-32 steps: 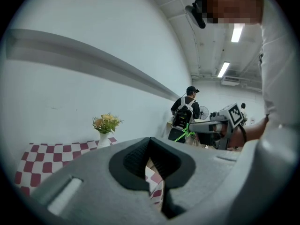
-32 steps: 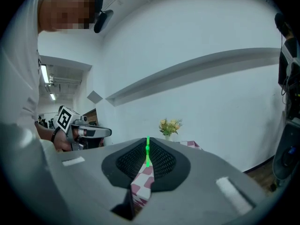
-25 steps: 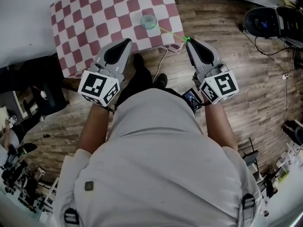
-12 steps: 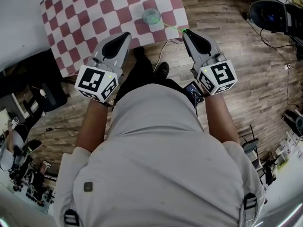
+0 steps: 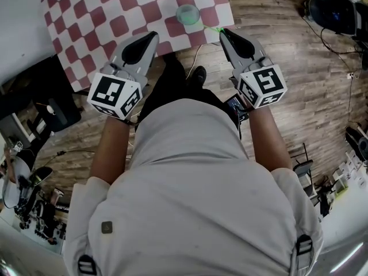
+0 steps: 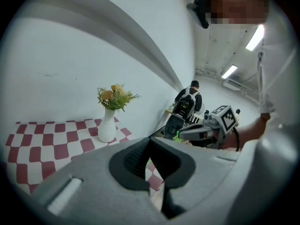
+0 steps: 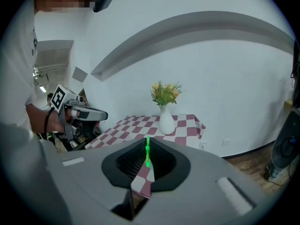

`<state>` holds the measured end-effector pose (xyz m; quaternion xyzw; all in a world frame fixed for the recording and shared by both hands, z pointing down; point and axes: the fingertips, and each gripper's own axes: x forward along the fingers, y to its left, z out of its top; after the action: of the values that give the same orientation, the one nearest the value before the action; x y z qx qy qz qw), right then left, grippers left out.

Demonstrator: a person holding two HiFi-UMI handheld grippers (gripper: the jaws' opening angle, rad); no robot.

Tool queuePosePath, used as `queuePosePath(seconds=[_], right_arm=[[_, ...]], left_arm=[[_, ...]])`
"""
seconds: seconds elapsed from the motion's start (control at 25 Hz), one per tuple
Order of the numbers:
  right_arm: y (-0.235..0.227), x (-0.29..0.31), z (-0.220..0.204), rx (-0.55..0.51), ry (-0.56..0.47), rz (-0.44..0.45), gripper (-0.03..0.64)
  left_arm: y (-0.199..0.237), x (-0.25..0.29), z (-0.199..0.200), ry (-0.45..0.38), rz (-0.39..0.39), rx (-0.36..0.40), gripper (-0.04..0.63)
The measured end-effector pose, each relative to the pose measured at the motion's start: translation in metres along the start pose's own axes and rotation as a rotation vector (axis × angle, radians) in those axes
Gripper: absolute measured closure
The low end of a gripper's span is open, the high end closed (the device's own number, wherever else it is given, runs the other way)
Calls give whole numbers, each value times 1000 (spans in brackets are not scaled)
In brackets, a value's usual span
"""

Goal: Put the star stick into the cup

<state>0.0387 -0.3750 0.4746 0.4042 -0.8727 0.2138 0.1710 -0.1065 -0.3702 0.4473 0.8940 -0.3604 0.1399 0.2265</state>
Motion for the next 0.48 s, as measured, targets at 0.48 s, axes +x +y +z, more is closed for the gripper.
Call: queuePosePath(seconds=[0.48], right_arm=[[1,18,-10,17,23,-11,586]], left_arm=[[12,3,-11,24,-16,-19,591]])
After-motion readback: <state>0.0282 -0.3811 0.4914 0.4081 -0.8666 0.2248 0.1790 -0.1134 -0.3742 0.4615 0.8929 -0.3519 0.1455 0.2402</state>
